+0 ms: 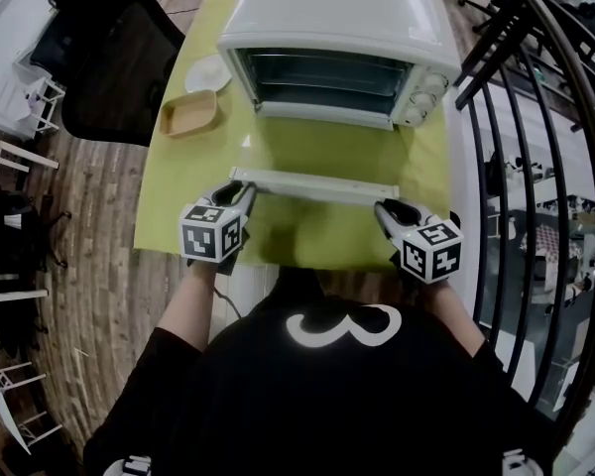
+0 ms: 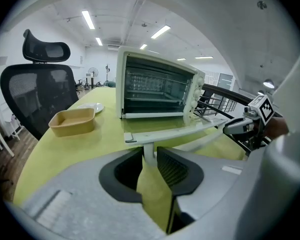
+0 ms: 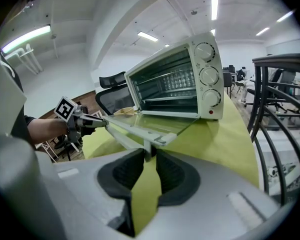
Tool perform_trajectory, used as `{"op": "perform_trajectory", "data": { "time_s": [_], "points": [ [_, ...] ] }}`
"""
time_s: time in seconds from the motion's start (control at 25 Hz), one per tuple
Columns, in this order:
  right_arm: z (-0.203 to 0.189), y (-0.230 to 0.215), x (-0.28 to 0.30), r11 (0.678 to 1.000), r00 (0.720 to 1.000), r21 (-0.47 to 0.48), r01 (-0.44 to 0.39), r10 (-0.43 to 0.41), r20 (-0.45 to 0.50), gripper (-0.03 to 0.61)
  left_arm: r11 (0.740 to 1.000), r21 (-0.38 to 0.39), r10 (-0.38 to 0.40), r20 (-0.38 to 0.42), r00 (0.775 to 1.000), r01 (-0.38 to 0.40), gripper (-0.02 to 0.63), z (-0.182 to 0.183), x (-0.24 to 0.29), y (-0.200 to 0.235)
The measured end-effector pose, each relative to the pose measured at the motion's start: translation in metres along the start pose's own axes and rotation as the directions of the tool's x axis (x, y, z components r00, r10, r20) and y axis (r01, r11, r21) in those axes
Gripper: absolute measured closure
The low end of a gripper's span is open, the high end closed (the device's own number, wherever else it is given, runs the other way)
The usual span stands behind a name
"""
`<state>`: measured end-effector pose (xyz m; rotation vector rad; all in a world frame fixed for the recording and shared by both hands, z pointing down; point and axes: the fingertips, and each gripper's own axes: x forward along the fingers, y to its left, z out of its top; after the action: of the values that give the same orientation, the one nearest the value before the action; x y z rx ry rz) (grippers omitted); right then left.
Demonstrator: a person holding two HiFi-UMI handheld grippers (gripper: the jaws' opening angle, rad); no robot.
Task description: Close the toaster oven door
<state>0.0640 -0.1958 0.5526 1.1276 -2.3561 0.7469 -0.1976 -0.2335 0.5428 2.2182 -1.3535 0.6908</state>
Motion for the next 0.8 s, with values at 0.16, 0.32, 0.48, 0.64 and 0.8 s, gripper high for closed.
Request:
{"op": "perform_trajectory", "data": {
  "time_s": [0.16,0.32,0.48,0.64,0.8],
  "points": [
    [0.01,0.001,-0.006,1.0,1.0,0.005,0.001,-0.001,0.022,0.497,1.0,0.009,0.006,0.007,1.0,-0.006,0.512,0.011,-0.005,-0.001],
    [0.02,0.004,-0.011,1.0,0.999,0.001,0.004,-0.004,0.041,0.497,1.0,0.014,0.01,0.018,1.0,-0.01,0.512,0.021,-0.012,-0.002],
    [0.031,0.005,-0.017,1.0,0.998,-0.002,0.006,-0.006,0.062,0.497,1.0,0.017,0.01,0.037,0.999,-0.011,0.512,0.032,-0.017,-0.003],
    [0.043,0.006,-0.022,1.0,0.996,-0.003,0.009,-0.008,0.089,0.497,1.0,0.02,0.007,0.05,0.999,-0.009,0.514,0.044,-0.021,-0.003],
    [0.053,0.005,-0.026,1.0,0.995,-0.004,0.006,-0.006,0.104,0.495,1.0,0.02,0.001,0.059,0.998,-0.002,0.514,0.055,-0.024,-0.004]
  ]
}}
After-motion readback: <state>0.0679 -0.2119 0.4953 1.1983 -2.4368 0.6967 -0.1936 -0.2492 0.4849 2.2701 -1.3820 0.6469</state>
